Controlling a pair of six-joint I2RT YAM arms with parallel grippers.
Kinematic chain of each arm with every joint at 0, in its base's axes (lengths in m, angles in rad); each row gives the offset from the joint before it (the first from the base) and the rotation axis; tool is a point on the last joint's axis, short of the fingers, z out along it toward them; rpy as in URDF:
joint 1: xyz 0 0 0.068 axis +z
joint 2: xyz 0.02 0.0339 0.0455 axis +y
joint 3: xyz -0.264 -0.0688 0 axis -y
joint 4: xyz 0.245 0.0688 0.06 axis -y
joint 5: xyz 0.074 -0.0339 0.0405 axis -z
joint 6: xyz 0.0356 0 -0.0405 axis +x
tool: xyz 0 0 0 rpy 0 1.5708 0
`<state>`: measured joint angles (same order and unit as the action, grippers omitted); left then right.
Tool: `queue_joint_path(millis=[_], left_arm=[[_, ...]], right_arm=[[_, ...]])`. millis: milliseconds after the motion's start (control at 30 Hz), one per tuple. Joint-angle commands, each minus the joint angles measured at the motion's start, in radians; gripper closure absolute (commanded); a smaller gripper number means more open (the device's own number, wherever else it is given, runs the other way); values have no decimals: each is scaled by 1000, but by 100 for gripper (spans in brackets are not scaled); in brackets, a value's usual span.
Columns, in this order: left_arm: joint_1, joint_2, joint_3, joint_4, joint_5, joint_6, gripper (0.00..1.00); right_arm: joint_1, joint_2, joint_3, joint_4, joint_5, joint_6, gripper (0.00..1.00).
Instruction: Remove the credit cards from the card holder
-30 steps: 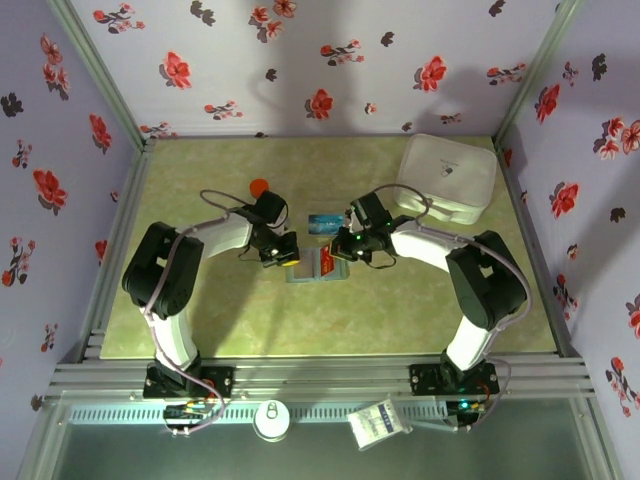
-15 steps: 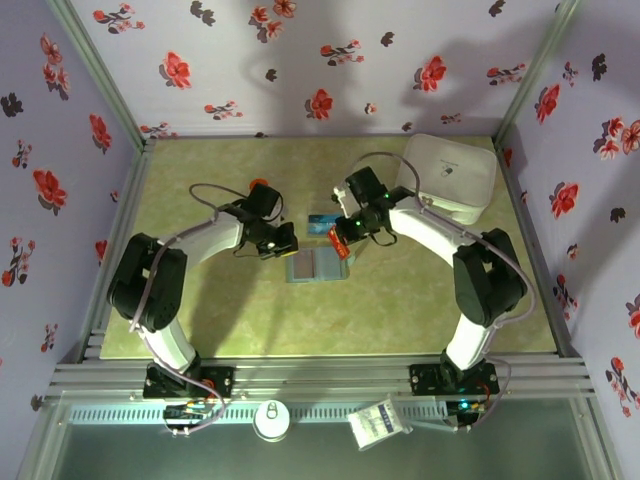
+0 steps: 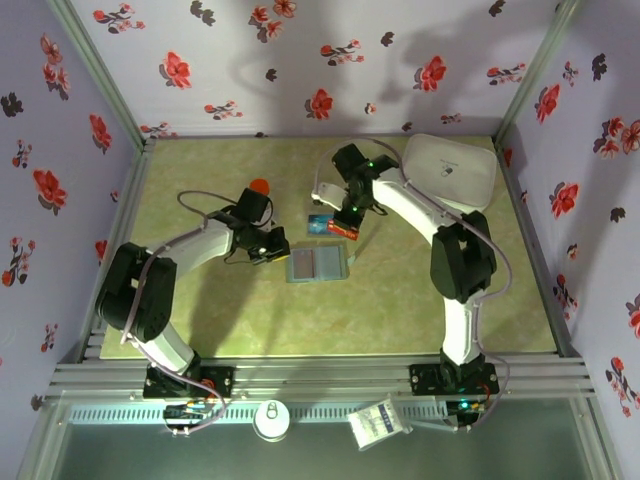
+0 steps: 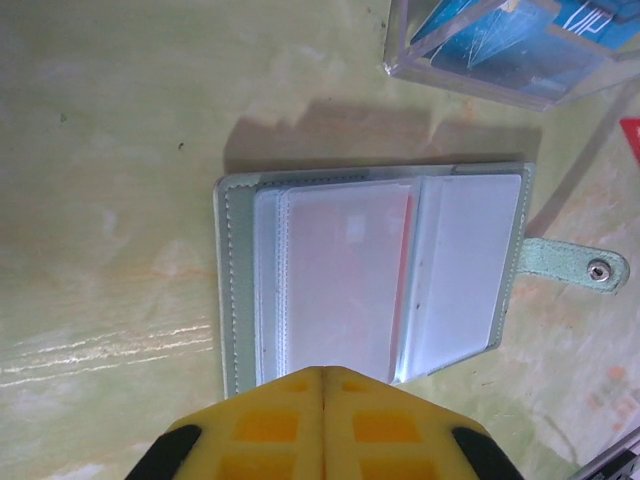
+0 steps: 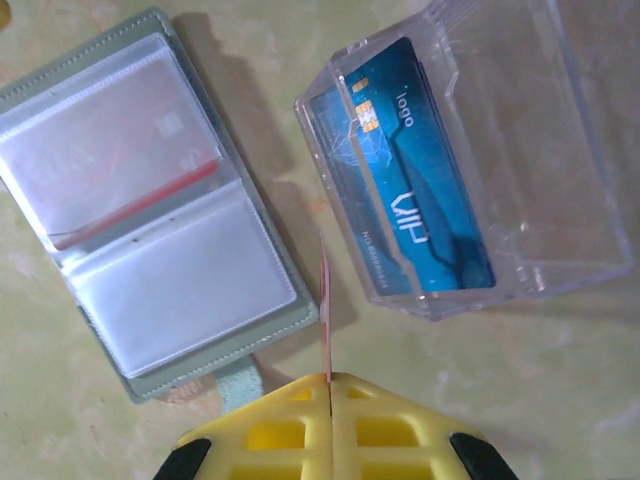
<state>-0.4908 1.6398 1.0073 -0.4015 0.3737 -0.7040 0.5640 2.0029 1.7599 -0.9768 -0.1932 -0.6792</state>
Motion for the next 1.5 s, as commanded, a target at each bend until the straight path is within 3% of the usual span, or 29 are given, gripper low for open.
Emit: queue_joint_path(millis=[0,633,1467], left_arm=[[8,-36,-16,1,-5,-9,92],[32,-35,20,-61,-12,6,92],[47,-14,33,-74,-42,6,92]], right_arm=[[-13,51,106,-140,6,-150,100],[-52,291,544,-216,-60,-258,100],[-42,380,583,-124,-101,-286,100]])
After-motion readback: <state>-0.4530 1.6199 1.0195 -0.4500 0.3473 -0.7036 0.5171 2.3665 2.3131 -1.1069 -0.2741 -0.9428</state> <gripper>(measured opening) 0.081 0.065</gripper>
